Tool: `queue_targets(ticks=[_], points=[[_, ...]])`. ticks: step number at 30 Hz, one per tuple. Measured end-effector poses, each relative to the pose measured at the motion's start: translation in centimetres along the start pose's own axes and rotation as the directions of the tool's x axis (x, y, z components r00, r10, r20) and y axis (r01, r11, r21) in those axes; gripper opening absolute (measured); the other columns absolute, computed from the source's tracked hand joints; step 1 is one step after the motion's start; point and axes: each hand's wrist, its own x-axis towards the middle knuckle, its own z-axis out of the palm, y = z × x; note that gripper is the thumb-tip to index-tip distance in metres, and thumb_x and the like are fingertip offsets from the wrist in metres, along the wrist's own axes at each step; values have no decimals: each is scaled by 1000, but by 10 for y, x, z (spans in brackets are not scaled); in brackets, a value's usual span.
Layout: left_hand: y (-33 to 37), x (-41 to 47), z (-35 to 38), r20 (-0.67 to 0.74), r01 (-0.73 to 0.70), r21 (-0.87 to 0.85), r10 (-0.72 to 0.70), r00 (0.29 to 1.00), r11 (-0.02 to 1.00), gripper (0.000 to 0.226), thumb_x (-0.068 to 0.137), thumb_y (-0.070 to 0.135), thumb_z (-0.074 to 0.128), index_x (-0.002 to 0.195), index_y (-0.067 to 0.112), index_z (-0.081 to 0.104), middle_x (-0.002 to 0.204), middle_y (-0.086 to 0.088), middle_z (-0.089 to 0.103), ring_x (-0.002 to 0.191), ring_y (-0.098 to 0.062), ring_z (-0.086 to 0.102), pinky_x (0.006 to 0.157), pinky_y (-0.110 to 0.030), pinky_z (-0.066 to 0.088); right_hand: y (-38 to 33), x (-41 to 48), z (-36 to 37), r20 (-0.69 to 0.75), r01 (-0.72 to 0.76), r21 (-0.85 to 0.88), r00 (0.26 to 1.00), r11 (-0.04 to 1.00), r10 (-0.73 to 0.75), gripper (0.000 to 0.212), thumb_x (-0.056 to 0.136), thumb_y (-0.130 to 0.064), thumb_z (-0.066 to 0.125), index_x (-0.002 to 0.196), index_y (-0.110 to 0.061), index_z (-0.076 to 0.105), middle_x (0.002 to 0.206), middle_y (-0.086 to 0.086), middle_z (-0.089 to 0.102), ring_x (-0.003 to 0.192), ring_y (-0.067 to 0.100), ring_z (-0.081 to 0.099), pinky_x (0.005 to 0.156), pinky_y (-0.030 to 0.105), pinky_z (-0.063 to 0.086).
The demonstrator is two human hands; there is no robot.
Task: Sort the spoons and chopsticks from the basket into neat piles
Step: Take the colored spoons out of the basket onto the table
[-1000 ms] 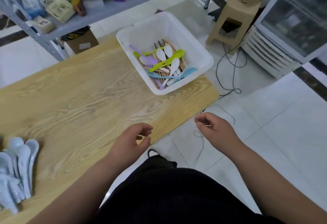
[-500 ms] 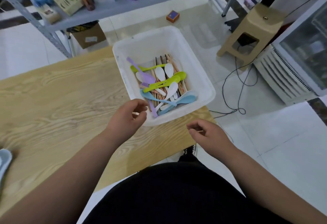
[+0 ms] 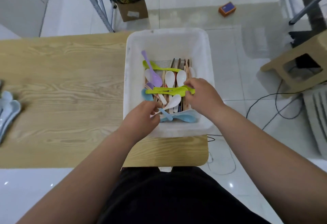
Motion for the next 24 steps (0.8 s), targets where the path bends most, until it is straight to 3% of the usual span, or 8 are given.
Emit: queue_targets(ticks=[4, 7, 9, 12, 15, 17, 21, 24], points=[[11, 44, 12, 45, 60, 115, -65, 997, 992, 31, 93, 23, 56, 124, 20, 60, 121, -2, 62, 103, -24, 63, 82, -35, 50, -3, 50, -1, 40, 44, -235, 999, 971, -36, 46, 94, -12, 49, 140, -13, 50, 142, 16, 47, 128, 34, 47, 101, 41, 45], [14, 72, 20, 146, 76, 202, -107, 983, 976, 26, 91, 28, 58, 115, 17, 61, 115, -4, 59, 102, -29, 62, 80, -39, 52, -4, 80, 5, 61, 92, -413, 995, 906, -74, 46, 93, -6, 45, 139, -8, 48, 141, 18, 45, 129, 37, 42, 101, 43, 44], [15, 85, 26, 217, 59, 264, -119, 969, 963, 27, 90, 31, 61, 112, 15, 59, 116, -5, 56, 104, -30, 61, 83, -41, 52, -4, 96, 11, 114, 82, -510, 993, 856, -27, 47, 93, -8, 46, 139, -8, 46, 141, 20, 43, 127, 39, 42, 98, 45, 44], [15, 94, 32, 262, 1, 340, -96, 960, 941, 39, 90, 33, 64, 123, 13, 56, 126, -9, 53, 111, -32, 58, 84, -41, 48, -2, 110, 18, 177, 143, -623, 983, 769, -39, 49, 92, -20, 52, 139, -10, 47, 143, 19, 44, 131, 40, 39, 103, 46, 40], [15, 94, 37, 259, -25, 326, -64, 964, 945, 41, 92, 31, 63, 128, 12, 54, 132, -11, 52, 118, -32, 55, 88, -40, 46, -1, 119, 24, 228, 252, -620, 964, 743, -137, 62, 87, -24, 61, 146, -19, 43, 142, 14, 47, 135, 36, 37, 105, 45, 35], [13, 94, 39, 256, -5, 289, -73, 964, 957, 38, 91, 29, 65, 124, 12, 56, 131, -11, 53, 118, -31, 55, 88, -39, 45, -4, 123, 27, 276, 271, -599, 953, 754, -123, 63, 89, -29, 64, 147, -22, 40, 139, 13, 50, 131, 36, 42, 102, 45, 38], [6, 93, 36, 193, 109, 72, -121, 974, 991, 20, 85, 29, 72, 91, 19, 56, 97, -3, 60, 94, -28, 62, 73, -34, 46, -5, 133, 22, 268, 235, -514, 958, 825, -105, 47, 92, -36, 65, 134, -19, 53, 129, 15, 54, 125, 37, 46, 97, 47, 46], [2, 88, 31, 92, 191, -120, -180, 979, 974, 22, 86, 30, 73, 85, 18, 55, 82, 2, 61, 76, -20, 57, 63, -30, 40, -7, 139, 11, 275, 210, -411, 956, 887, -99, 27, 94, -33, 61, 118, -21, 62, 115, 13, 56, 111, 33, 52, 89, 39, 45]])
